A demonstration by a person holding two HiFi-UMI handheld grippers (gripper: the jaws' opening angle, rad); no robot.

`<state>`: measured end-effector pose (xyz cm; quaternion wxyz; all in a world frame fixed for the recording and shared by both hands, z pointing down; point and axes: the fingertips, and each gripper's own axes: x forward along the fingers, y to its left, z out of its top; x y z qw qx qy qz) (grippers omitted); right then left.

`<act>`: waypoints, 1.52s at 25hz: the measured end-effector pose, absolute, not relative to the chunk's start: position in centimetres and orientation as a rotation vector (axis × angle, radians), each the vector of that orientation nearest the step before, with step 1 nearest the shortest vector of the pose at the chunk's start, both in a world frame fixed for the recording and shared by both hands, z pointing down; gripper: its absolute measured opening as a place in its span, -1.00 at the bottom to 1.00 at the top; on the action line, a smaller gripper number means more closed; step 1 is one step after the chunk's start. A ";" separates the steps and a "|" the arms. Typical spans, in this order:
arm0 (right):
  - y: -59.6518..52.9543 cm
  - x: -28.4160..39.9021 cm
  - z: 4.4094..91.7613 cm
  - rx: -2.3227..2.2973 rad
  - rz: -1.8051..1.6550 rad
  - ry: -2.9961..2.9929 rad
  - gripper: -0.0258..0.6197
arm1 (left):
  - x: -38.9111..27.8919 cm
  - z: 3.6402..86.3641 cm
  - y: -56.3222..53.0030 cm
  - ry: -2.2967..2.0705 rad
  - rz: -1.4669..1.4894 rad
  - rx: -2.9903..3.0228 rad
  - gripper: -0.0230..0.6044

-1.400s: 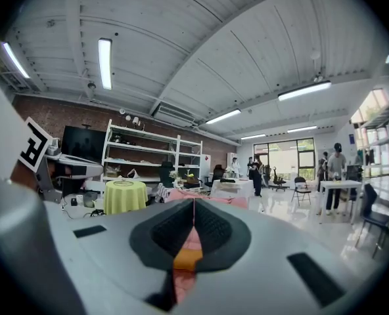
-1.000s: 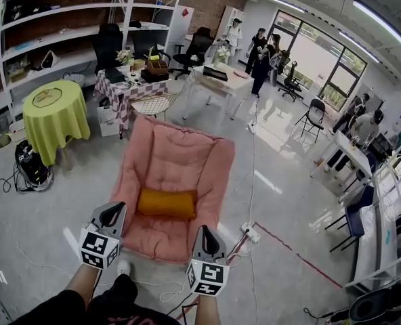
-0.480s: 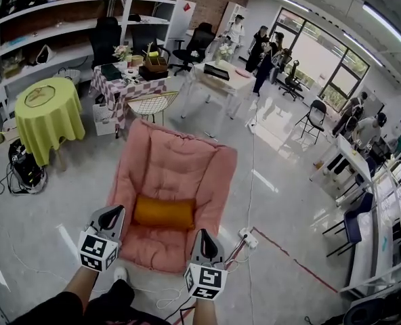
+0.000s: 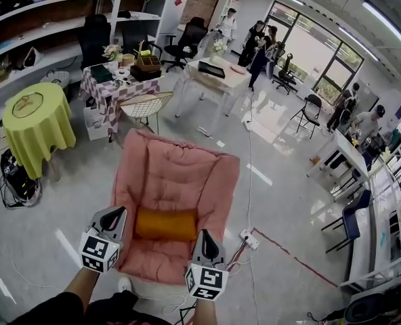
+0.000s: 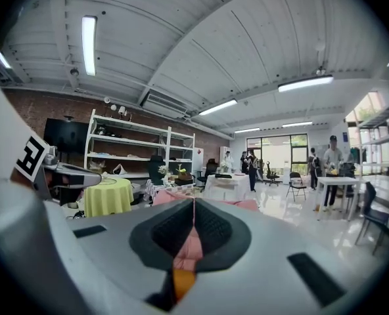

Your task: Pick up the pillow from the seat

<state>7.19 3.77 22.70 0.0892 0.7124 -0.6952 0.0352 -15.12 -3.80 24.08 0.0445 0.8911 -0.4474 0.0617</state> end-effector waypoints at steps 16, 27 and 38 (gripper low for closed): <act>0.4 6.3 24.3 2.203 0.149 -1.953 -0.86 | -15.9 26.0 -9.4 -1.240 0.219 2.752 -0.90; -0.6 8.4 23.6 2.204 0.141 -1.962 -0.86 | -14.2 26.3 -10.5 -1.251 0.220 2.742 -0.90; -1.5 11.8 25.1 2.135 0.171 -2.011 -0.86 | -11.7 27.4 -10.3 -1.316 0.264 2.697 -0.90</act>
